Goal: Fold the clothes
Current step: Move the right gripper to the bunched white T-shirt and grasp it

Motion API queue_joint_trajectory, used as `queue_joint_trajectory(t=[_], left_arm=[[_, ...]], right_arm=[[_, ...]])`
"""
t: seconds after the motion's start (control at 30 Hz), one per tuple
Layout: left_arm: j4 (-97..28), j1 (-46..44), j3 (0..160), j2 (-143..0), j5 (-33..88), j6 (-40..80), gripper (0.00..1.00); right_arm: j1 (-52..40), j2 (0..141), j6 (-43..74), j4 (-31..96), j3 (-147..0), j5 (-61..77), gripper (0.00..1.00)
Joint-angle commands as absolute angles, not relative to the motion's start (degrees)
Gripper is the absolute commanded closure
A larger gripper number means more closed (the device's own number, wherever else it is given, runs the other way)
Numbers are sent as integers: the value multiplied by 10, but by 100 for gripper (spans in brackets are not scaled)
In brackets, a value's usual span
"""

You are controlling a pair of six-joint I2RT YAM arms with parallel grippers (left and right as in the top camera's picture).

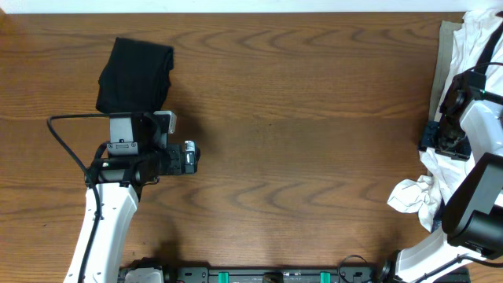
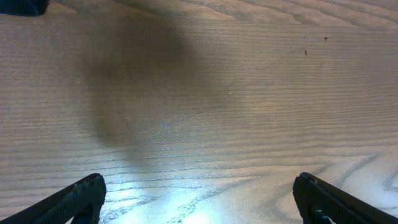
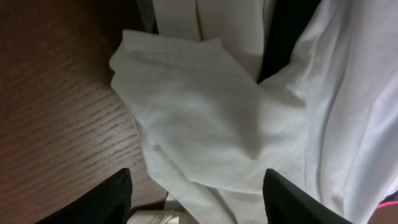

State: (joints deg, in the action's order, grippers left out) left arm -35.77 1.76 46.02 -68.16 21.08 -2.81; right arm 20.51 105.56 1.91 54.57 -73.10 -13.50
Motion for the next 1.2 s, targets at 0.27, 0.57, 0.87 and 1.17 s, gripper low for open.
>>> queue_joint_trajectory(t=[0.27,0.57,0.87,1.17], left_arm=[[-358,15,471,-685,219,-23,2],[-358,15,471,-685,219,-23,2],[-358,15,471,-685,219,-23,2],[-358,15,471,-685,219,-23,2]], right_arm=[[227,1059,21,523,-729,-133,39],[227,1059,21,510,-715,-131,39],[227,1059,20,499,-697,-131,45],[228,1059,21,484,-683,-130,74]])
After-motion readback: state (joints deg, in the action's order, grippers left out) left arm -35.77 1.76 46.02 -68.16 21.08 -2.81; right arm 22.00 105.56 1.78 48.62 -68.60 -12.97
